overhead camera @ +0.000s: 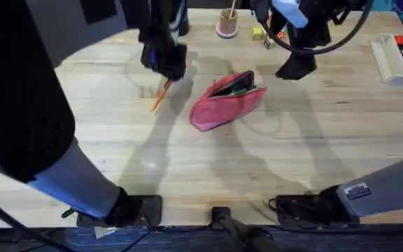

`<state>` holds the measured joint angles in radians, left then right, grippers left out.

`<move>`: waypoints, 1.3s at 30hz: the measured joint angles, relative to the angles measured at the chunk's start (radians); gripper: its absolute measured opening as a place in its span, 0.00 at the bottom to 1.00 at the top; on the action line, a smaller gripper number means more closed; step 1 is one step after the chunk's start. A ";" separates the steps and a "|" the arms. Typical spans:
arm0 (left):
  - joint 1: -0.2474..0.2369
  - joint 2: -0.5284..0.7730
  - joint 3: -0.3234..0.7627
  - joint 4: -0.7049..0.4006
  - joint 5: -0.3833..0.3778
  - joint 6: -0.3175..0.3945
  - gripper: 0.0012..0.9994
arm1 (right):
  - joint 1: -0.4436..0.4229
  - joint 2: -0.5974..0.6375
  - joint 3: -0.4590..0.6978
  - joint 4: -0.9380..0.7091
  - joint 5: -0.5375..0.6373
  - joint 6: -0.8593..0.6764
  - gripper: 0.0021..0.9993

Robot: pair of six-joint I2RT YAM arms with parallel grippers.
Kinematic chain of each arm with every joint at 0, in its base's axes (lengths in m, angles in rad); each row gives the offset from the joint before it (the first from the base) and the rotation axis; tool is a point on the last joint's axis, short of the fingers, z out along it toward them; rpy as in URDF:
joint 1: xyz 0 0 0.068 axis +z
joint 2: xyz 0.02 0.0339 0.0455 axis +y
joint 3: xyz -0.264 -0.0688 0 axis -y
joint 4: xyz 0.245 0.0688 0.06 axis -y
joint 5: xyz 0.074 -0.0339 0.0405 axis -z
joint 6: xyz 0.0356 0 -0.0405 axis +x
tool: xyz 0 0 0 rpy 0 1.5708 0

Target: Unzip the bag, pick up the pens from the table one at a time and place them inside, then zip the bag closed.

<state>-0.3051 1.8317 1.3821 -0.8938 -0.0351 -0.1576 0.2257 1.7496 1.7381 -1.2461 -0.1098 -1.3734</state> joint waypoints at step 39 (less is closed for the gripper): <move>-0.414 0.000 0.374 0.037 -0.007 -0.105 0.04 | -0.336 0.000 0.000 -0.003 -0.019 0.136 1.00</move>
<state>-0.7193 1.8317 1.7557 -0.8566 -0.0418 -0.2630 -0.1101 1.7493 1.7382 -1.2495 -0.1284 -1.2373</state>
